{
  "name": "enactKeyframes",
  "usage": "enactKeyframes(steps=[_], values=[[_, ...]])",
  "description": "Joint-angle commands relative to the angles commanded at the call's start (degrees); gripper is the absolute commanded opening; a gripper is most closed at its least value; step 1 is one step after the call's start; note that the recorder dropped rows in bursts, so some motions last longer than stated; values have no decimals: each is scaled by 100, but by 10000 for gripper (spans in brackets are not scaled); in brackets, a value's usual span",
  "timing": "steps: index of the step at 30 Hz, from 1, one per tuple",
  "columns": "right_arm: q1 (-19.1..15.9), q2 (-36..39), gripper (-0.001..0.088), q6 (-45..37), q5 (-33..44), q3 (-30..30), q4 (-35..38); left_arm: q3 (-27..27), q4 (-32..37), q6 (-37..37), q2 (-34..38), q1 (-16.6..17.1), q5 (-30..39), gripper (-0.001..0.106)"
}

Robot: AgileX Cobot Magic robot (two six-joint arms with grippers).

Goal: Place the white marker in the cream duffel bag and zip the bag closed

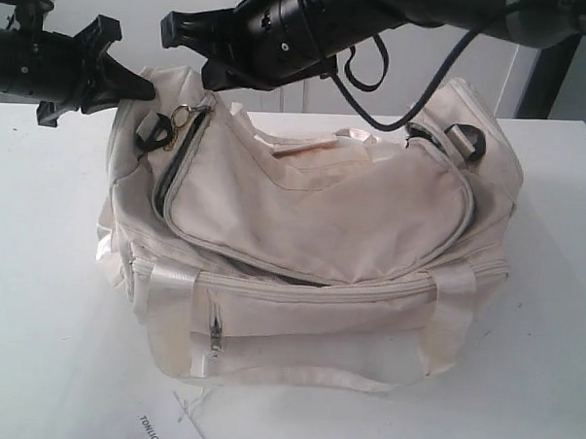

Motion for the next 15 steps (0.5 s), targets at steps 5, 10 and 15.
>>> enactKeyframes(steps=[5, 10, 15], values=[[54, 241, 59, 0, -165, 0, 372, 0, -31, 15, 0, 0, 40, 0], [110, 314, 223, -11, -280, 0, 375, 0, -31, 27, 0, 0, 50, 0], [155, 276, 257, -186, -230, -306, 287, 0, -31, 40, 0, 0, 49, 0]])
